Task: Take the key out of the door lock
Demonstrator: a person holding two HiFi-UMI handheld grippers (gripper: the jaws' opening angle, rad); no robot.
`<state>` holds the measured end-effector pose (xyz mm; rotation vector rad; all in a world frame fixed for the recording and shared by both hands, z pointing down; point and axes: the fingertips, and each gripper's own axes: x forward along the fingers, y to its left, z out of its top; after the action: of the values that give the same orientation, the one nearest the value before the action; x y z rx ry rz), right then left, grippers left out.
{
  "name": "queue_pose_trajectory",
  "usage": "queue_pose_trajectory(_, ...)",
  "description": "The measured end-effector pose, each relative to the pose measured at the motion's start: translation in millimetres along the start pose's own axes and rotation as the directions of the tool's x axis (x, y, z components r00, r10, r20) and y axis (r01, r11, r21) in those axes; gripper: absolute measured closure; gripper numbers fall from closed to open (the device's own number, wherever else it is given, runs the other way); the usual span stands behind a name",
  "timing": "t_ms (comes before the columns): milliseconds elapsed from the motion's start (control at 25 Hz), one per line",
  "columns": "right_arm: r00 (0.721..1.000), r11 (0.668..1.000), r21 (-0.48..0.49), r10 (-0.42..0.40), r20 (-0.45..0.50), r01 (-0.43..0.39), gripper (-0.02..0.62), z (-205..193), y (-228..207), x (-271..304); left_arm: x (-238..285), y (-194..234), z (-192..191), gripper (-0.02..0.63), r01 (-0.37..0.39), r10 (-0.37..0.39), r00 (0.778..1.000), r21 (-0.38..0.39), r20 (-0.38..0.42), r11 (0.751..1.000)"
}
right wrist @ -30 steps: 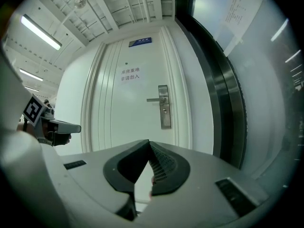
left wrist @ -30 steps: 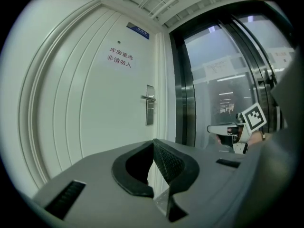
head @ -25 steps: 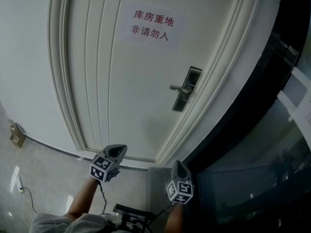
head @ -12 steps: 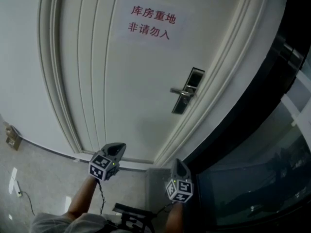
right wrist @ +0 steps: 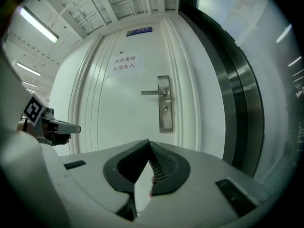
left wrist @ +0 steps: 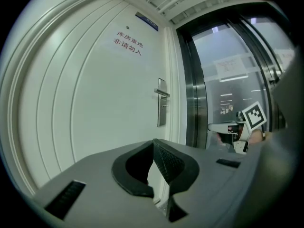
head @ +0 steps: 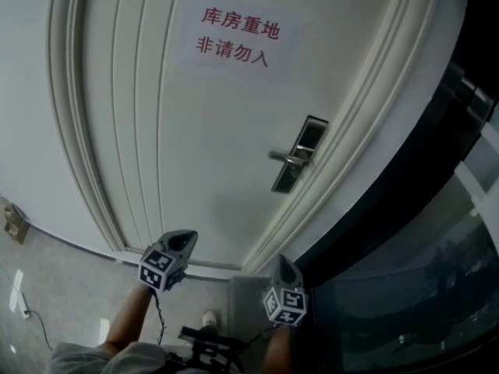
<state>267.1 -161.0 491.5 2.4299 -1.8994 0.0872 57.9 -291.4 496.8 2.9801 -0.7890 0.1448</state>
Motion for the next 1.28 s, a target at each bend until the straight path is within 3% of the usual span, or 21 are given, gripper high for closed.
queue_pose_trajectory(560, 0.999, 0.999, -0.020, 0.045, 0.007, -0.045, 0.584, 25, -39, 89, 83, 31, 19, 0.613, -0.037, 0.037, 0.999, -0.006, -0.003, 0.999)
queue_pose_trajectory(1280, 0.996, 0.992, -0.099, 0.082, 0.038, -0.078, 0.584, 61, -65, 153, 138, 55, 23, 0.614, -0.073, 0.073, 0.997, -0.034, -0.018, 0.997)
